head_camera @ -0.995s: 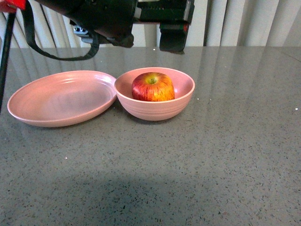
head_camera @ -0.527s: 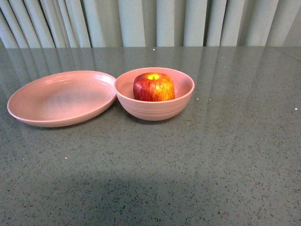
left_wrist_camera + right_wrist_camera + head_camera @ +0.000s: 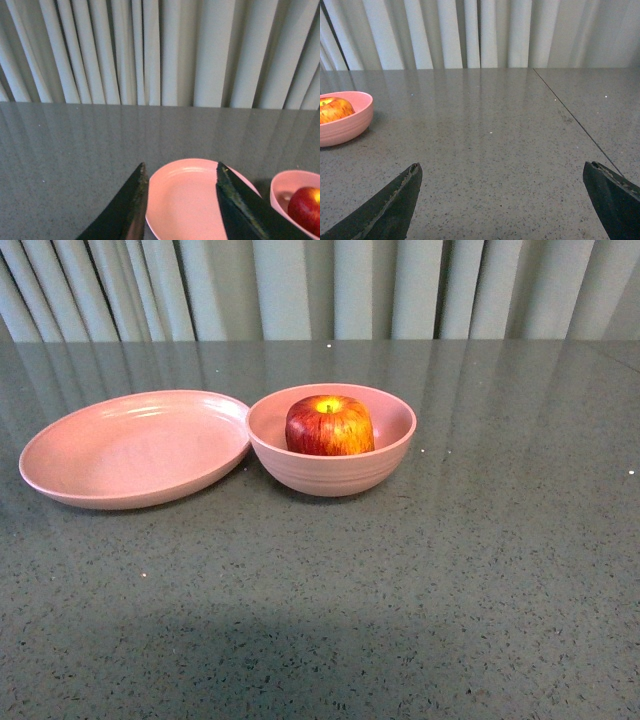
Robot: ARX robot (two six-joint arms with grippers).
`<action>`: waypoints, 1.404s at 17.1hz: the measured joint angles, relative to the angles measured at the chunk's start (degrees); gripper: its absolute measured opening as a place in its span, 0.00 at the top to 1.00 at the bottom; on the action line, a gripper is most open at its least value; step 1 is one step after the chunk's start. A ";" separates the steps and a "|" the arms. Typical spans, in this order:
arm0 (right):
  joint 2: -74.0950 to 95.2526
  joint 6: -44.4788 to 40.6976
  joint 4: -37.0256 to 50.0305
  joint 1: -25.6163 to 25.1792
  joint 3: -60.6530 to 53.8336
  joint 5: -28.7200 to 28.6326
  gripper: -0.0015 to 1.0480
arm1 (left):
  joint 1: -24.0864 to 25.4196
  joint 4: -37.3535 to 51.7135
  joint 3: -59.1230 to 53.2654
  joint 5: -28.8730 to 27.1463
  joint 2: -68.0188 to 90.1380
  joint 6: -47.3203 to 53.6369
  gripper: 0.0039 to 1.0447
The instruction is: Move apple from plate to bowl
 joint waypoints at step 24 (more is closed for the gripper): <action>0.00 0.00 0.02 0.00 0.00 0.00 0.06 | 7.82 -3.45 -29.03 9.33 -32.00 0.24 0.99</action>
